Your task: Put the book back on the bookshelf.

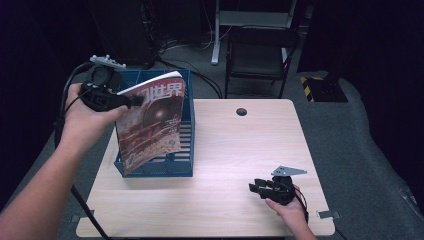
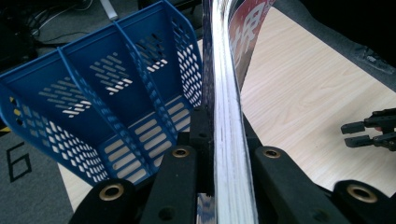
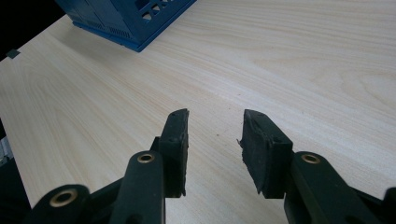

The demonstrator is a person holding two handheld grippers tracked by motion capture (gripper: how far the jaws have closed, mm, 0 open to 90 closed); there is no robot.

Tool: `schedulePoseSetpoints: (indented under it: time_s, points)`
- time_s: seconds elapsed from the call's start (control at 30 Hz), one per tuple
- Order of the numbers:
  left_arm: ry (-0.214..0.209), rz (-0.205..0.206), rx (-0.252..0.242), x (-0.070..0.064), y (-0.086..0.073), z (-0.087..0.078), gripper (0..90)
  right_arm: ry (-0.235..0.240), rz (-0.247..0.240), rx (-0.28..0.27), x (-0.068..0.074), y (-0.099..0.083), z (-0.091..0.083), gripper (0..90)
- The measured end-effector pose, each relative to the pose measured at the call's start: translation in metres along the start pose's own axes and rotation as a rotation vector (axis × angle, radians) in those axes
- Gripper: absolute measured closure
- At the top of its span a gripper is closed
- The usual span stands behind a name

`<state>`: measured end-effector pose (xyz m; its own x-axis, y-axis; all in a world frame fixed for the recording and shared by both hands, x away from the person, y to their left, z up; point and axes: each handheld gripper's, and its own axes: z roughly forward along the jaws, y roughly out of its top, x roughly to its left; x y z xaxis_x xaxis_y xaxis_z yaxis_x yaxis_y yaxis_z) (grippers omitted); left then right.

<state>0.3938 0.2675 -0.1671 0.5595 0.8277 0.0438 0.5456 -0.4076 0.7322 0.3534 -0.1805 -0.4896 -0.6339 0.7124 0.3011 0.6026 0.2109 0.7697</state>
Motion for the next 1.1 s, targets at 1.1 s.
schedulePoseSetpoints:
  time_s: [1.1]
  points:
    - [0.104,-0.182,-0.005,0.054,-0.016,-0.001,83.1,0.001,-0.01,0.001,0.001,0.0,0.001,61.0]
